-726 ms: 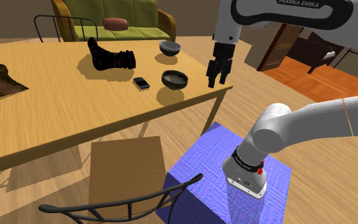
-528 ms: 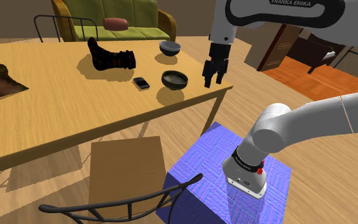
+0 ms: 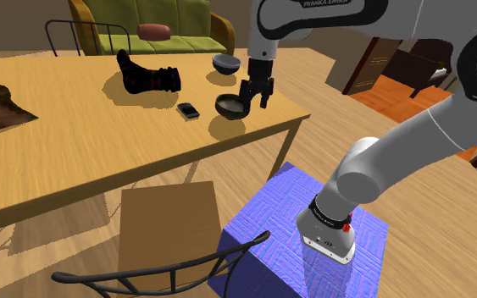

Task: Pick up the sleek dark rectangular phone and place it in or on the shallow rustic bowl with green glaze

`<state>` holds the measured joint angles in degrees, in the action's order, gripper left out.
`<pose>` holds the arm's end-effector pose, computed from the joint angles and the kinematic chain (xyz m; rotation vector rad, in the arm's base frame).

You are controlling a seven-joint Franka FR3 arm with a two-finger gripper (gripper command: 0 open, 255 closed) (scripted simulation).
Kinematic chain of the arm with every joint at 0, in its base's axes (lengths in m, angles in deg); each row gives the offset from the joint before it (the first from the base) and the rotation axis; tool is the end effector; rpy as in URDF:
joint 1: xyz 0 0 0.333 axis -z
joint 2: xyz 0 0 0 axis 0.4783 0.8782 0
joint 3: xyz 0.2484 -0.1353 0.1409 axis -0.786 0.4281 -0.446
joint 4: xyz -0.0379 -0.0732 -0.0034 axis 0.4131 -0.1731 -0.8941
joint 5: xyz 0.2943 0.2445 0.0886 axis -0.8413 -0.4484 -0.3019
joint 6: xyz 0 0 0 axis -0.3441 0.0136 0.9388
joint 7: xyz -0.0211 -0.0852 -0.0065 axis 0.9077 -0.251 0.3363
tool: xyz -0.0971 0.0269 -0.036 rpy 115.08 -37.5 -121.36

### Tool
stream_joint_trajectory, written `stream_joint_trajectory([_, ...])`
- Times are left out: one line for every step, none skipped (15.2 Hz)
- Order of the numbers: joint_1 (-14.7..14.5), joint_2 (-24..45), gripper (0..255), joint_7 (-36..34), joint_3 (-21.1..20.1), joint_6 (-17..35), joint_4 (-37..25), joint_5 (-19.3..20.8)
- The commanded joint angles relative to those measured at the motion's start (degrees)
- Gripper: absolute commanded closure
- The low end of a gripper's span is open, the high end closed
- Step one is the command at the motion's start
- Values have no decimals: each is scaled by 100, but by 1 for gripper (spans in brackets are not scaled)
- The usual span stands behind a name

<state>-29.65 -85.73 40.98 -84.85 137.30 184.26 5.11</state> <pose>0.4084 -0.0028 0.4847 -3.0171 0.1609 0.3507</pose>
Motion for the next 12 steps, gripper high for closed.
stream_joint_trajectory([-12, 419, 0, -15, -17, 174, -259, 8])
stream_joint_trajectory([-20, 647, 0, -26, -26, 254, -411, 10])
stream_joint_trajectory([-27, 875, 0, -37, -35, 326, -570, 13])
stream_joint_trajectory([-33, 1102, 0, -49, -44, 391, -737, 17])
stream_joint_trajectory([-39, 1329, 0, -61, -52, 449, -910, 21])
stream_joint_trajectory([-45, 1555, 0, -73, -59, 498, -1091, 27])
stream_joint_trajectory([-50, 1782, 0, -87, -67, 541, -1279, 33])
stream_joint_trajectory([-55, 2009, 0, -100, -73, 575, -1474, 40])
stream_joint_trajectory([-60, 2235, 0, -115, -79, 602, -1678, 48])
stream_joint_trajectory([-65, 2463, 0, -129, -84, 622, -1889, 57])
stream_joint_trajectory([-70, 2691, 0, -144, -88, 634, -2109, 66])
stream_joint_trajectory([-75, 2920, 0, -159, -92, 638, -2337, 76])
